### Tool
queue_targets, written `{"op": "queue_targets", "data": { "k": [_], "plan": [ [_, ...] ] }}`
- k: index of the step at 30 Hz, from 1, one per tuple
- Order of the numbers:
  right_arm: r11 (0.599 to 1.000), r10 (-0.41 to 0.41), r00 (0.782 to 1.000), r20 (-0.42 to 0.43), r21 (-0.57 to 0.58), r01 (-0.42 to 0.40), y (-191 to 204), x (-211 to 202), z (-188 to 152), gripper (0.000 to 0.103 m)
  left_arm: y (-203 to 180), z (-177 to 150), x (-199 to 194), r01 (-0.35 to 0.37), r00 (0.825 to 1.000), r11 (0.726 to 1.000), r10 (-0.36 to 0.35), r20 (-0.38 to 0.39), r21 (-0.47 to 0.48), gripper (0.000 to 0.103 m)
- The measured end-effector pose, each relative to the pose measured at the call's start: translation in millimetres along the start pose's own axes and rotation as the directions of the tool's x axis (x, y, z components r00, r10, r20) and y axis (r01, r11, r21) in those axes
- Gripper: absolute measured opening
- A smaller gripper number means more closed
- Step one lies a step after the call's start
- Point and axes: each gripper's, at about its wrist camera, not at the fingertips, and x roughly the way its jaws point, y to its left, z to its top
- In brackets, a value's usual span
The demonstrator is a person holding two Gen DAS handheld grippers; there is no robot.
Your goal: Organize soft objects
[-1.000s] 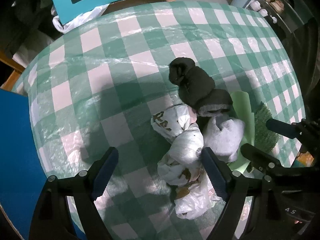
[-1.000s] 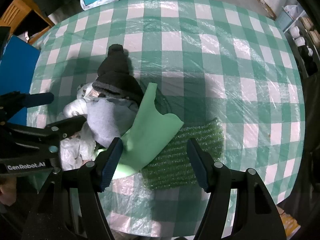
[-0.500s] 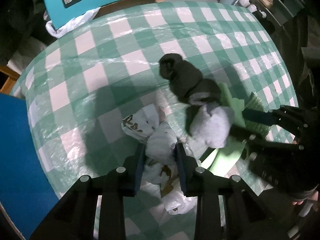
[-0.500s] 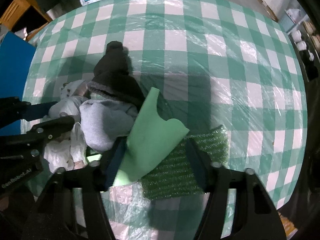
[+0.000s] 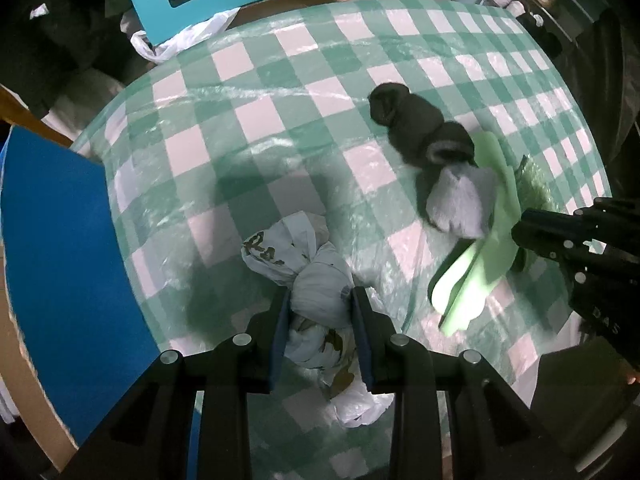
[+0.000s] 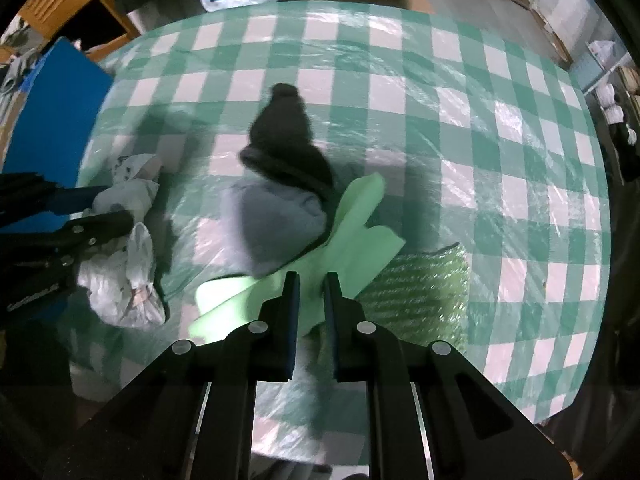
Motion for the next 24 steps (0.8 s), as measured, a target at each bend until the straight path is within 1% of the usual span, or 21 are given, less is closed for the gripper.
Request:
{"op": "queue_targets", "data": {
  "k": [4,6,8,9,10,11,13,14,15,16,18,20,24],
  "plan": [
    [1.000,0.026,1.000,-0.003,-0.016,-0.026,11.4,-3.3,-8.5,0.012,2.1,-9.7,-5.8,-0.011,1.000,1.000,0.011,0.002,0.007,0.031],
    [1.000,0.021,1.000,-0.004,-0.004,-0.021,13.1,-1.8,-10.2,0.012,1.2,-13.0,-8.0,-0.014,1.000,1.000,0.014,0.004,0.007,0.034],
    [1.000,0.008,1.000,-0.006,0.008,-0.007,11.1,-0.3,-9.0,0.013,0.4,-15.7,-10.5,-0.017,1.000,1.000,0.016,0.012,0.006,0.043],
    [1.000,-0.003,1.000,-0.005,0.012,0.003,11.0,0.5,-8.7,0.021,-0.7,-18.4,-12.8,-0.019,1.000,1.000,0.019,0.017,0.006,0.053],
    [1.000,-0.011,1.000,-0.003,0.017,0.011,11.6,1.0,-8.4,0.026,-0.7,-18.8,-13.8,-0.022,0.999,1.000,0.022,0.023,0.004,0.064],
    [1.000,-0.015,1.000,0.001,0.021,0.015,12.0,-0.5,-8.0,0.034,-0.6,-19.2,-14.7,-0.024,0.999,1.000,0.024,0.029,0.001,0.068],
    [0.999,-0.020,1.000,0.002,0.027,0.020,10.7,0.4,-6.5,0.036,-1.1,-19.9,-15.6,-0.026,0.999,1.000,0.026,0.034,-0.003,0.075],
    [0.999,-0.021,1.000,0.001,0.032,0.021,8.7,0.2,-6.7,0.038,-1.6,-19.9,-15.0,-0.030,0.999,1.000,0.030,0.032,-0.004,0.077],
    [0.999,-0.022,1.000,0.000,0.039,0.022,6.8,0.1,-6.8,0.043,-2.6,-20.6,-14.7,-0.033,0.999,0.999,0.033,0.031,-0.005,0.079],
    [0.999,-0.021,1.000,0.002,0.048,0.021,5.3,0.8,-5.7,0.046,-4.3,-21.9,-14.5,-0.035,0.999,0.999,0.035,0.028,-0.007,0.080],
    [0.998,-0.026,1.000,0.005,0.056,0.025,-3.0,-3.5,-8.2,0.055,-7.1,-23.3,-11.2,-0.039,0.999,0.999,0.039,0.011,-0.011,0.080],
    [0.997,-0.031,0.999,0.008,0.076,0.030,-8.6,-3.4,-5.2,0.059,-7.4,-22.9,-7.1,-0.039,0.999,0.999,0.039,0.000,-0.017,0.080],
    [0.993,-0.027,1.000,0.005,0.113,0.027,-20.5,-0.6,0.3,0.063,-4.1,-15.2,3.6,-0.026,1.000,0.999,0.025,-0.015,-0.042,0.081]
  ]
}}
